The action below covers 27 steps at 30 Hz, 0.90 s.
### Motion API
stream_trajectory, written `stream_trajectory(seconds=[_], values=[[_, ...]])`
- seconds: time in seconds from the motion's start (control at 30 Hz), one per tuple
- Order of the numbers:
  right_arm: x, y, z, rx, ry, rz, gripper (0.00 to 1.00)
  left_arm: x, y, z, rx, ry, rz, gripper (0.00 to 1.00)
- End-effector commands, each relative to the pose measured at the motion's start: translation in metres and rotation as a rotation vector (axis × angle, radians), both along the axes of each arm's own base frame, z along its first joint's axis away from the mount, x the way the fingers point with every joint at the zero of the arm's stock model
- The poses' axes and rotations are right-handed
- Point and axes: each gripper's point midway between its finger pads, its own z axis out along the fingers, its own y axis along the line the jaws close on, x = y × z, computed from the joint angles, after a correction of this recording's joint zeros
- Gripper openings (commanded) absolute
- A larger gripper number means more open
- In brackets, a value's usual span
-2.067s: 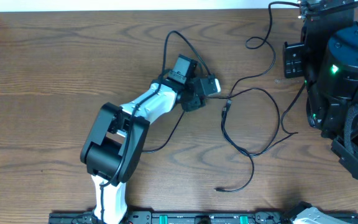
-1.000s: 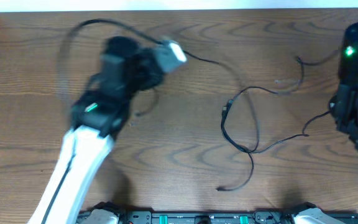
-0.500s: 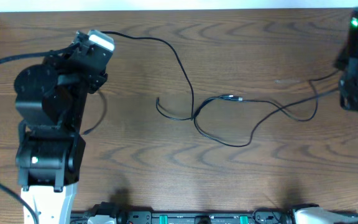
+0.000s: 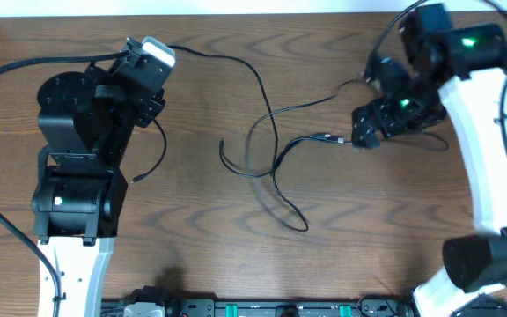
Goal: Untangle cables
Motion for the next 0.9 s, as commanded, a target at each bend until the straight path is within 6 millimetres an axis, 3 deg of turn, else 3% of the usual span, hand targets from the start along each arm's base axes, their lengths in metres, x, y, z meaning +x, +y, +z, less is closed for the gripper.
stream_trajectory(seconds=[0.0, 0.1, 0.2, 0.4, 0.53, 0.67, 0.87], values=[[0.000, -0.012, -0.020, -0.088, 0.058, -0.071, 0.99, 0.000, -0.001, 0.003, -0.026, -0.003, -0.003, 0.07], [0.004, -0.014, -0.043, -0.131, 0.088, -0.266, 0.99, 0.001, -0.001, 0.000, -0.026, 0.005, -0.003, 0.08], [0.018, 0.001, -0.070, -0.124, 0.064, -0.457, 0.99, 0.005, -0.001, -0.006, -0.025, 0.023, -0.003, 0.07], [0.061, 0.059, -0.121, 0.034, -0.091, -0.699, 0.99, 0.012, -0.002, -0.018, -0.023, 0.061, -0.002, 0.07], [0.082, 0.090, -0.144, 0.139, -0.213, -0.754, 0.99, 0.012, -0.002, -0.018, -0.023, 0.061, -0.002, 0.07], [0.083, 0.093, -0.163, 0.138, -0.280, -0.789, 0.98, 0.012, -0.002, -0.020, -0.022, 0.068, -0.002, 0.07], [0.072, 0.070, -0.183, 0.047, -0.297, -0.875, 0.94, 0.012, -0.002, -0.020, -0.022, 0.069, -0.003, 0.08]])
